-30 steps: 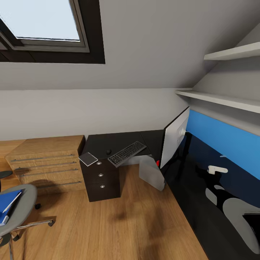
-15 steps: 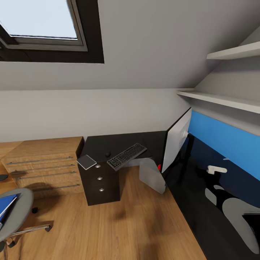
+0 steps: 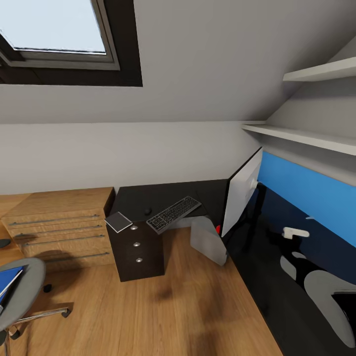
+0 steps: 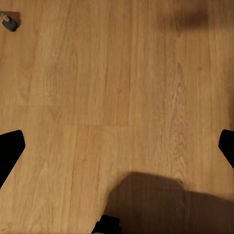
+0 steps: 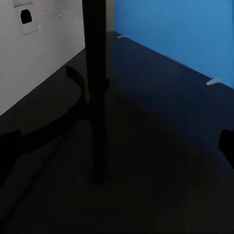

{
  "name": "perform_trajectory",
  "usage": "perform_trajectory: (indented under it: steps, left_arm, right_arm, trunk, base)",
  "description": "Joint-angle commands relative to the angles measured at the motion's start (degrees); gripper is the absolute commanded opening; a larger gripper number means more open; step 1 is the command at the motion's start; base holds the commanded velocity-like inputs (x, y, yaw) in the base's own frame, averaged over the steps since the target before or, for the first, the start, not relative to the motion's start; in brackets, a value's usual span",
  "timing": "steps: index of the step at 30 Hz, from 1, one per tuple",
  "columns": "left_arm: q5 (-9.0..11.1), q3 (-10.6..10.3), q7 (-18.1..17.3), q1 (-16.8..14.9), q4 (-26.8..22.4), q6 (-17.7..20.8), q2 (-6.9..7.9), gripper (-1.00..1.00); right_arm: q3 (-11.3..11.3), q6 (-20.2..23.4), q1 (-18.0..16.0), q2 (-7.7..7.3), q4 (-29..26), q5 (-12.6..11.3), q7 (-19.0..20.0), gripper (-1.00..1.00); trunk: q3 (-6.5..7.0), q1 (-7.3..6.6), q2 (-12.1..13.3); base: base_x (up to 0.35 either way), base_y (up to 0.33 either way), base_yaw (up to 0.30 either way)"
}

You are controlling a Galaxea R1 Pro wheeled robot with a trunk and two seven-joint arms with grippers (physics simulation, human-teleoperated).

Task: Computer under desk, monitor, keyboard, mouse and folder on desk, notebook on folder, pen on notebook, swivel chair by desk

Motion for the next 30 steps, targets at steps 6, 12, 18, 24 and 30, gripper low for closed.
perform_trajectory:
  steps: [6, 12, 18, 24, 30]
  left_arm:
    - [0.4, -0.5, 0.5, 0.0, 0.0, -0.2, 0.01, 1.00]
    - [0.4, -0.5, 0.5, 0.0, 0.0, -0.2, 0.01, 1.00]
    - [0.4, -0.5, 0.5, 0.0, 0.0, -0.2, 0.01, 1.00]
    - [0.4, -0.5, 0.5, 0.0, 0.0, -0.2, 0.01, 1.00]
    - [0.3, -0.6, 0.4, 0.0, 0.0, -0.2, -0.04, 1.00]
  right_arm:
    - [-1.5, -0.2, 0.0, -0.01, -0.4, -2.1, -0.3, 1.00]
    - [-1.7, 0.2, 0.0, -0.01, -0.4, -2.4, 0.0, 1.00]
    - [-1.7, 0.1, 0.0, -0.10, -0.3, -2.3, 1.0, 1.00]
    - [-1.7, -0.3, 0.0, -0.23, -0.1, -2.2, 3.6, 1.00]
    - [-1.5, -0.5, 0.0, -0.26, 0.2, -2.0, 4.5, 1.00]
  trunk:
    - [-0.08, 0.01, -0.1]
    - [-0.08, 0.01, -0.1]
    - [-0.08, 0.01, -0.1]
    - [-0.08, 0.01, -0.1]
    - [-0.08, 0.01, -0.1]
  base:
    - [0.000, 0.000, 0.000]
    - [0.000, 0.000, 0.000]
    - [0.000, 0.000, 0.000]
    - [0.000, 0.000, 0.000]
    - [0.027, 0.000, 0.000]
